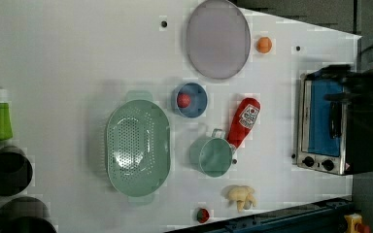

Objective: Pick ketchup from strainer and place it on the table

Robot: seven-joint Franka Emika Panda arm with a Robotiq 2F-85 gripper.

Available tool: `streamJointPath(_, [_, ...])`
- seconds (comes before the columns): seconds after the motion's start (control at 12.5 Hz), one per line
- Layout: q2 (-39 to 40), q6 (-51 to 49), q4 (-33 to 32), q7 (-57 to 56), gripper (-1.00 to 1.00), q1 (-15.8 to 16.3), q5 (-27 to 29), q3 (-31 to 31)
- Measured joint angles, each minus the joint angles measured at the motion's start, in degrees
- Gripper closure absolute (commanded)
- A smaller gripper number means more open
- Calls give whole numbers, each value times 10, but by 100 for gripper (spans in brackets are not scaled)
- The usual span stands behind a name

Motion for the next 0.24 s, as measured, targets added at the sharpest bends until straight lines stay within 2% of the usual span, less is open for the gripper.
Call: streamJointPath(0.24, [-4, -104, 128, 35, -100, 4, 13, 6])
